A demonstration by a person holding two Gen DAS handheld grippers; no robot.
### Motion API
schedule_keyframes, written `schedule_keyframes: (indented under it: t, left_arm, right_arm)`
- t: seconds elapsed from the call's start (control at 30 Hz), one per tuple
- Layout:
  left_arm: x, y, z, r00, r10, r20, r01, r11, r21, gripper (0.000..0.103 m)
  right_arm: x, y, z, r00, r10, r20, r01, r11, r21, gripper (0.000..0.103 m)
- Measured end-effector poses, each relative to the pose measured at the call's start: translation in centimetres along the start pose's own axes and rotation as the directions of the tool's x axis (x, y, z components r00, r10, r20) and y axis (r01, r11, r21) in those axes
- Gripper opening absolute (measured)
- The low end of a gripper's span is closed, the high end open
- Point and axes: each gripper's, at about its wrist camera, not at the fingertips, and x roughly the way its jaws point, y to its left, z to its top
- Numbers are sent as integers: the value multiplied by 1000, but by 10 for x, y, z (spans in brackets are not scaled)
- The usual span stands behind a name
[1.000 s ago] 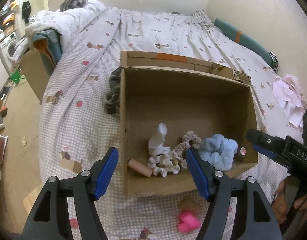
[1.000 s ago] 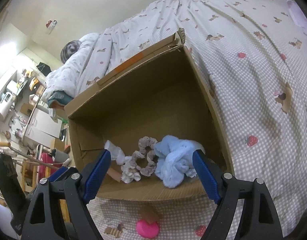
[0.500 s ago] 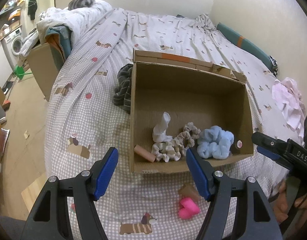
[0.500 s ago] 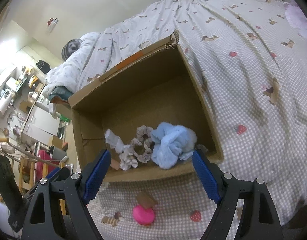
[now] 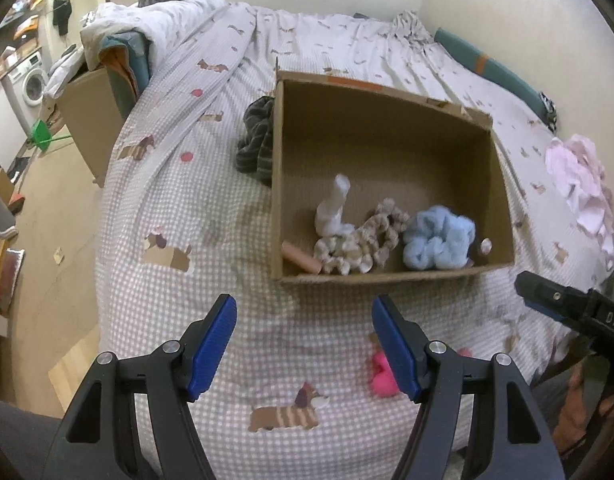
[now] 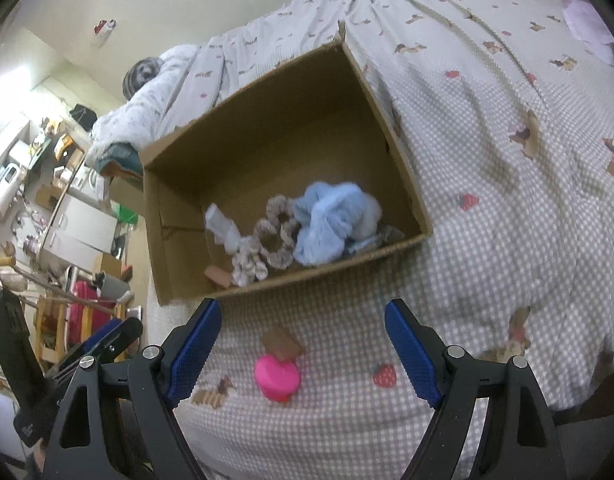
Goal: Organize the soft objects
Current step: 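Withdraw both tools from the box and move the right tool toward the beige square piece, then grasp the beige square piece with the right tool while the left tool grasps the pink heart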
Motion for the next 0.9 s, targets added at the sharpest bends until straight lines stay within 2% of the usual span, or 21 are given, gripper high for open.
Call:
schedule_keyframes:
  t: [0.17,0.33,0.37,0.4,0.47,0.63,0.7,0.77,0.87,0.9]
  left_arm:
    - [2,11,-4,1000,6,-12,-7,1000,-13,67]
    - [5,21,-6,1000,-1,-28,0,999,-38,67]
    - [5,21,-7,1000,-3,-29,2,999,-41,67]
    - [5,21,-7,1000,-5,-29,4,999,-42,67]
    - [5,20,-6,1000,-8,-30,7,999,-41,67]
    - [8,12,-6,999,-14,-33,13,1000,-26,67]
    - [11,9,-7,999,-9,-35,8,1000,-13,67]
    - [13,7,-7,999,-7,-40,7,1000,-5,67]
    - [18,3,-8,998,-14,-55,14,1000,-3,67]
    - [20,2,-8,998,-18,-59,18,1000,-3,67]
  right_arm:
    - [9,-3,-6,999,-7,-42,7,1000,-6,89]
    - [41,3,-12,984,45,-170,-44,999,12,89]
    - [49,5,-13,979,51,-195,-50,999,13,83]
    - [58,8,-15,972,63,-224,-61,998,18,71]
    - [78,13,-17,955,82,-285,-75,997,35,57]
    - [115,25,-22,934,36,-356,-30,999,22,56]
    - [125,27,-24,929,9,-370,-7,1000,5,48]
    - [134,28,-27,922,-6,-386,7,1000,1,45]
    - [137,26,-29,919,-11,-394,10,1000,-4,31]
    - [136,27,-28,920,-8,-391,6,1000,-8,24]
